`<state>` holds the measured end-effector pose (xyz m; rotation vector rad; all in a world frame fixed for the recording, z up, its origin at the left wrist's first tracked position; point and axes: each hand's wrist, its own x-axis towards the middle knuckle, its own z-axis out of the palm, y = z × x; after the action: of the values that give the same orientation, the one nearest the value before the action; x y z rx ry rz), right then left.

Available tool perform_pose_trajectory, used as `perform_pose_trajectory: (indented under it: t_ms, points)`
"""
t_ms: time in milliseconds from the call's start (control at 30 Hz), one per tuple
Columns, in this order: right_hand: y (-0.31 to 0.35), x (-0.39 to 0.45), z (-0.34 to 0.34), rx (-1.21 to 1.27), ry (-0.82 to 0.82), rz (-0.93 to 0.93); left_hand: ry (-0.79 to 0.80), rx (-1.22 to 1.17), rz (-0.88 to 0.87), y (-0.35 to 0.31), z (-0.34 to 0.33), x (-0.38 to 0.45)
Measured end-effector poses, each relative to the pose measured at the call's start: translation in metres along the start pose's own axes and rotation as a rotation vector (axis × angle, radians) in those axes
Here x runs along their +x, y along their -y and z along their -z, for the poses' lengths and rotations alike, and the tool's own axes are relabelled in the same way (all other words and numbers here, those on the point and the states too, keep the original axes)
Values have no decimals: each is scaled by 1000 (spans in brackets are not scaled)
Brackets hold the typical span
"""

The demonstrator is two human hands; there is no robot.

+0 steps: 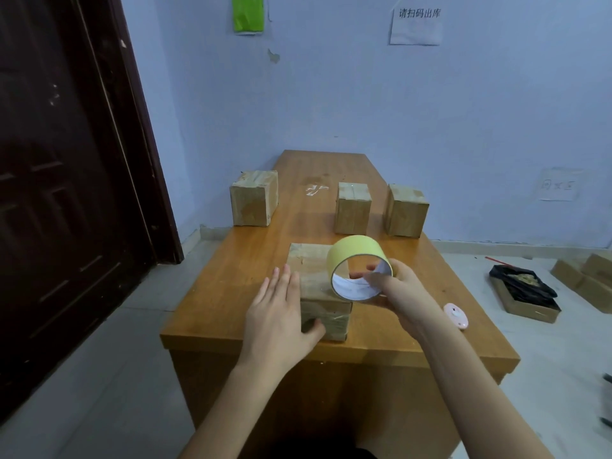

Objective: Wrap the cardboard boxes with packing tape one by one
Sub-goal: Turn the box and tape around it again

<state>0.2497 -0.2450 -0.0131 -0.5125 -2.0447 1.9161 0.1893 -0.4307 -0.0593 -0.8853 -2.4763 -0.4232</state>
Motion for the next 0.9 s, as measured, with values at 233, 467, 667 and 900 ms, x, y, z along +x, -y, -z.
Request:
perform_pose_trajectory:
  t_ms: [233, 467, 667, 900]
  points:
    - [-8, 1, -3, -91, 39, 49, 0, -19, 25, 0, 0, -1]
    - [-18, -1, 1, 210, -55, -35, 42, -68, 39, 2, 1, -1]
    - [-12, 3, 0, 72, -33, -4, 69, -818, 295, 3, 16, 10]
    - [-12, 2, 3, 69, 19, -2, 12, -15, -112, -12, -3, 4]
